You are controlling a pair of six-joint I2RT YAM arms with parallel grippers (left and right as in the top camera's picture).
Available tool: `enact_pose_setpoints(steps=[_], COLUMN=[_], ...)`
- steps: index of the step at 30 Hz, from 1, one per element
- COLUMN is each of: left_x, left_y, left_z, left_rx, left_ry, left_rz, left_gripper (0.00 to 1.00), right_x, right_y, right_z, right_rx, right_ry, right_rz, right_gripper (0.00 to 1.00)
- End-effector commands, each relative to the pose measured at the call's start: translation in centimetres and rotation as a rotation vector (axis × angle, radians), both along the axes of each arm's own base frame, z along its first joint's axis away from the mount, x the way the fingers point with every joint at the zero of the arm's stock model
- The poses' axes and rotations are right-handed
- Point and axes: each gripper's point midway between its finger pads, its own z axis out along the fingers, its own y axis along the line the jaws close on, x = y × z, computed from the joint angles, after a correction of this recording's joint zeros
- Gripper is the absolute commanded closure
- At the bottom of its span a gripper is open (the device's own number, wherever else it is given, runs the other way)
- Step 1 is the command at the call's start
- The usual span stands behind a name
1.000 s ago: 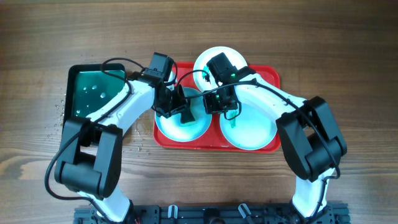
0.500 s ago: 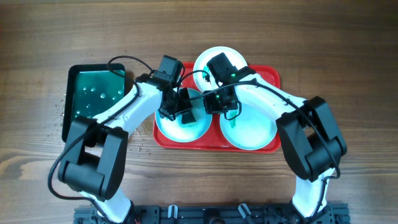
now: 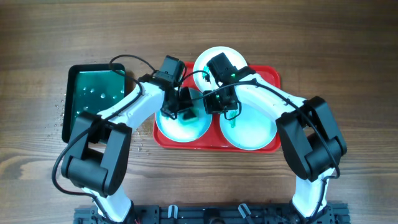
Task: Clean dirty plates on tray and stack at the side
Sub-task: 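Hold the plate rim with the right gripper and scrub with the sponge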
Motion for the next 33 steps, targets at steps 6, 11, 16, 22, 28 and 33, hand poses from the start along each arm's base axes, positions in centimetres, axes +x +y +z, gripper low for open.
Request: enact_pose_setpoints(steps=[6,11,16,22,28,33], left_x=[2.7,1.6,0.4,-1.2,-1.8,-0.3], left_y=[-0.4,4.2,7.3,10.2,11.4,10.8], left_z=[-0.3,-1.5,-1.7,-1.4,-0.4,1.8], left_rx=[0.005,0.25,0.417,0.574,0.649,0.621], left_ry=[-0.109,-0.081,-0.047,-0.003,0.025,-0.033], left_rz=[0.009,0.063,0.079,0.077,0.067,0.086], left_gripper=[0.96,0.96,0.96,0.96,0.96,0.96], right_x=[-0.7,-0.8,-1.0,-1.1,-1.1,-1.1], right_y=[0.6,0.6,0.4,0.2,0.2,0.2], right_z=[-0.4,-0.4,-0.5,-0.6,-0.6,-0.6], right_rx=[0.025,0.023,0.019,0.003,0.004,0.005], right_ry=[0.032,0.035,0.042,0.047,0.045,0.045], right_rz=[0.016,0.016,0.016,0.013,0.013,0.013], right_gripper=[0.95,0.95,0.95,0.96,0.96,0.96])
